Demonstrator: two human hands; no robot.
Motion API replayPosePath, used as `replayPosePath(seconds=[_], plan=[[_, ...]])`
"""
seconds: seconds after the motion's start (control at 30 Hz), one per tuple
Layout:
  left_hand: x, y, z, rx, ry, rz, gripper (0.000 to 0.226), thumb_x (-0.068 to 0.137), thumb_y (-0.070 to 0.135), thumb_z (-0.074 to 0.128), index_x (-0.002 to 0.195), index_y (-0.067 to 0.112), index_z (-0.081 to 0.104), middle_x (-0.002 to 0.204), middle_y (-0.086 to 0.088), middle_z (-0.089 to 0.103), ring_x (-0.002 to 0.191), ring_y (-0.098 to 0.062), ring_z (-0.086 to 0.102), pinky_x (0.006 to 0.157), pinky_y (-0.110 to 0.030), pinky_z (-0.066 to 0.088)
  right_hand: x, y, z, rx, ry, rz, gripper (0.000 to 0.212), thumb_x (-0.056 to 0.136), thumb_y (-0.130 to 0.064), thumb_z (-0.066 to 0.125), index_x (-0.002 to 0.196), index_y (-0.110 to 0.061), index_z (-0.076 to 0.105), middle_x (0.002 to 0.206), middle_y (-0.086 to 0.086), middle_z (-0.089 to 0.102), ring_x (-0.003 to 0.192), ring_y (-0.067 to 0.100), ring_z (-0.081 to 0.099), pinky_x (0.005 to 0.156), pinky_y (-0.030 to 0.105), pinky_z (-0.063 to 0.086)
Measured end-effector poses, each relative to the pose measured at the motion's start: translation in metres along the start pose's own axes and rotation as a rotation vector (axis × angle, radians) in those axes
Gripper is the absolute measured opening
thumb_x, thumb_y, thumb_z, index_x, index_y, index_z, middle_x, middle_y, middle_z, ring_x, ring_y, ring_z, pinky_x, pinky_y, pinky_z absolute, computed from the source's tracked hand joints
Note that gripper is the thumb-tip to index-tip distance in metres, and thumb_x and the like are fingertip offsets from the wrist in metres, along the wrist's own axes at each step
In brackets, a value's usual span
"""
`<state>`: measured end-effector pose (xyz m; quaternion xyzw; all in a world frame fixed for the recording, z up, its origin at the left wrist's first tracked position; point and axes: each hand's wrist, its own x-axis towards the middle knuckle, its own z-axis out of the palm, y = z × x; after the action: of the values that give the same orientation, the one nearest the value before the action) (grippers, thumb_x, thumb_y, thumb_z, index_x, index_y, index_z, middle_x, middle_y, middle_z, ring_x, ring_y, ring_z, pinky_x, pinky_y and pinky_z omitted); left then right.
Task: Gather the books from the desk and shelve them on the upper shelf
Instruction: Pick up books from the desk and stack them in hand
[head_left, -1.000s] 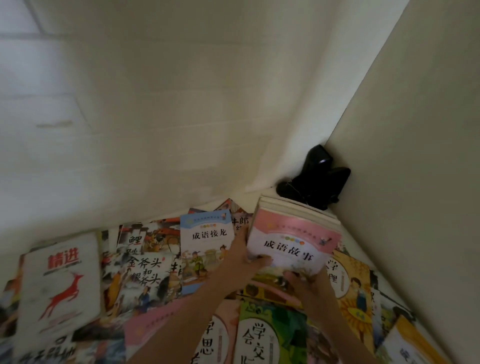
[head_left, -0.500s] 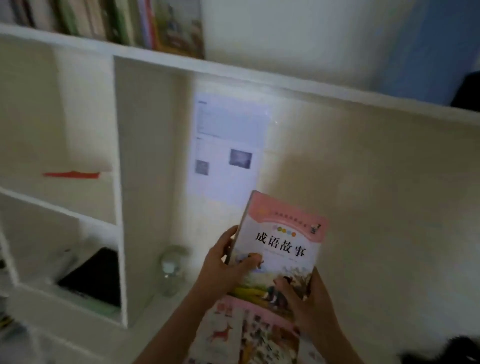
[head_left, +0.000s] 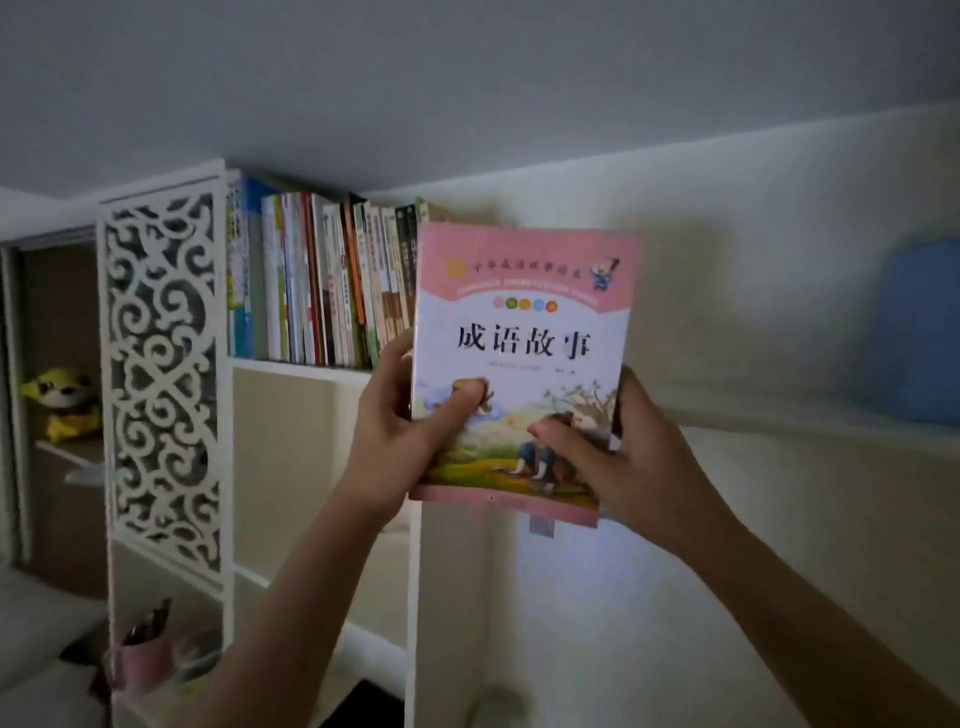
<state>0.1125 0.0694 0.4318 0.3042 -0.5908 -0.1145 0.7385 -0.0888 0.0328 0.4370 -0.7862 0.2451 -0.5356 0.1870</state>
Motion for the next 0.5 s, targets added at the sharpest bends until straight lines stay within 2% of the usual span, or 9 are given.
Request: replayPosePath(seconds=[0.1, 0.2, 0.3, 0.37, 0.47, 0.5], plan=[[0.051, 0.006, 0.017, -0.075, -0.009, 0.032, 0.061, 0.077, 0.011, 0.077, 0.13, 0.013, 0.046, 0.118, -0.009, 0.067, 0.104, -0.028, 0.068, 0.084, -0.041, 0.057, 0.059, -0.011, -0.025, -0.054, -0.003, -0.039, 0.056, 0.082, -0.034, 0.073, 0.13, -0.027, 0.046, 0.113, -0.017, 0.066, 0.099, -0.002, 0.063, 0.084, 0.018, 0.049], [0.088, -0.006, 0.037, -0.087, 0.026, 0.028, 0.066, 0.076, 0.012, 0.08, 0.13, 0.016, 0.042, 0.115, -0.006, 0.068, 0.1, -0.023, 0.069, 0.082, -0.041, 0.058, 0.111, 0.0, -0.04, -0.024, -0.048, 0.02, 0.052, 0.083, -0.023, 0.075, 0.128, -0.023, 0.049, 0.116, -0.011, 0.066, 0.105, 0.008, 0.063, 0.093, 0.031, 0.051], [0.107, -0.028, 0.056, -0.081, 0.048, 0.006, 0.067, 0.075, 0.011, 0.08, 0.129, 0.023, 0.041, 0.112, -0.004, 0.067, 0.096, -0.016, 0.07, 0.076, -0.032, 0.059, 0.148, 0.027, -0.044, 0.026, -0.118, 0.121, 0.053, 0.082, -0.014, 0.075, 0.128, -0.021, 0.049, 0.117, -0.005, 0.067, 0.108, 0.018, 0.065, 0.085, 0.039, 0.056], [0.114, -0.045, 0.063, -0.055, 0.059, -0.04, 0.068, 0.072, 0.022, 0.083, 0.125, 0.032, 0.042, 0.113, -0.001, 0.066, 0.096, -0.011, 0.07, 0.074, -0.028, 0.059, 0.163, 0.046, -0.045, 0.026, -0.18, 0.226, 0.052, 0.083, -0.015, 0.075, 0.128, -0.024, 0.048, 0.118, -0.003, 0.067, 0.105, 0.021, 0.067, 0.079, 0.044, 0.059], [0.127, -0.057, 0.05, 0.08, -0.001, -0.1, 0.076, 0.061, 0.054, 0.083, 0.125, 0.041, 0.045, 0.125, -0.002, 0.056, 0.109, -0.02, 0.064, 0.08, -0.038, 0.059, 0.184, 0.069, -0.048, 0.019, -0.289, 0.35, 0.05, 0.082, -0.023, 0.075, 0.125, -0.029, 0.049, 0.121, -0.004, 0.065, 0.105, 0.024, 0.067, 0.078, 0.056, 0.057], [0.131, -0.056, 0.041, 0.076, -0.066, -0.141, 0.073, 0.063, 0.053, 0.082, 0.126, 0.044, 0.047, 0.129, -0.003, 0.053, 0.113, -0.023, 0.062, 0.08, -0.041, 0.059, 0.19, 0.073, -0.049, 0.027, -0.326, 0.363, 0.05, 0.083, -0.023, 0.075, 0.125, -0.029, 0.049, 0.122, -0.003, 0.064, 0.106, 0.024, 0.066, 0.079, 0.057, 0.057]])
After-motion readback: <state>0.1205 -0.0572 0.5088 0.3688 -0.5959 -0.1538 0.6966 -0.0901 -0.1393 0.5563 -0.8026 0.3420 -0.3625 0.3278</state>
